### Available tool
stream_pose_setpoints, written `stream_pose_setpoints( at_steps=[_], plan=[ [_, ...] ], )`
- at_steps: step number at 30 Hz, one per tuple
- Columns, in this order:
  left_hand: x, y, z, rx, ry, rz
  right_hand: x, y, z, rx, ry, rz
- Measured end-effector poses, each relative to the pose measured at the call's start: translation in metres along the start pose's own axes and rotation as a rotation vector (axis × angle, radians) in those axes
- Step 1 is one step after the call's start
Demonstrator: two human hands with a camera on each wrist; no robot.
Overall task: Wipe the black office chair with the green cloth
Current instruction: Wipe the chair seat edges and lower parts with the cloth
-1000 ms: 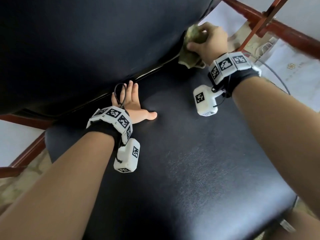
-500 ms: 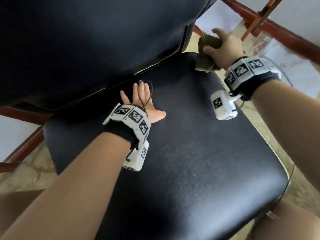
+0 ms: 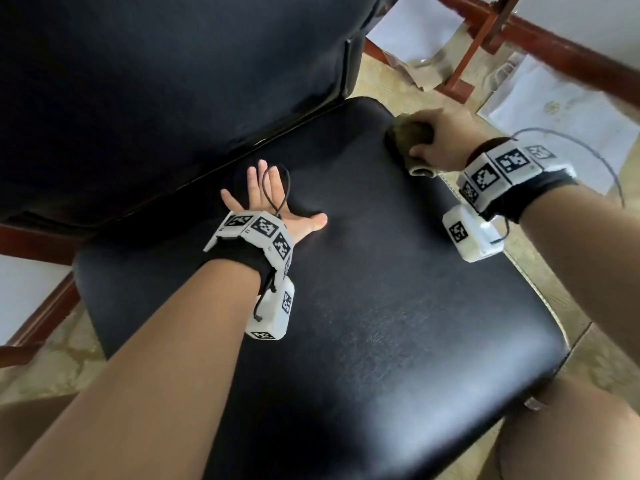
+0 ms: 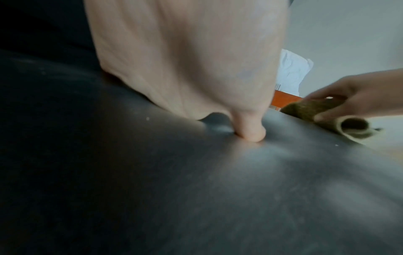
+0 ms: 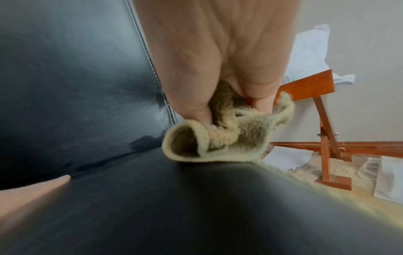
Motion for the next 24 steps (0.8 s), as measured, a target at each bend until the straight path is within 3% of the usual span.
stream_pose_setpoints(
  at_steps=[6, 12, 18, 24],
  plan=[
    [-0.004, 0.006, -0.003, 0.044, -0.038, 0.016, -0.041, 0.034, 0.005, -0.022, -0.008, 0.069],
    [0.001, 0.003, 0.003, 0.022, -0.082, 0.019, -0.013, 0.012, -0.009, 0.148, 0.107, 0.108],
    [0.01, 0.002, 0.005, 0.002, -0.052, 0.031, 0.028, -0.012, -0.007, 0.245, 0.112, 0.127],
    [0.004, 0.006, 0.002, 0.069, -0.032, 0.059, -0.008, 0.014, -0.006, 0.158, 0.109, 0.087]
  ],
)
Point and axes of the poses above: each hand's wrist, its own x-axis towards the middle knuckle, its own z-axis out of the palm, y = z × x, the point moved 10 cm from there along x, towards the middle knuckle, and after that the axes turned 9 degrees about y, right-handed, at the moved point
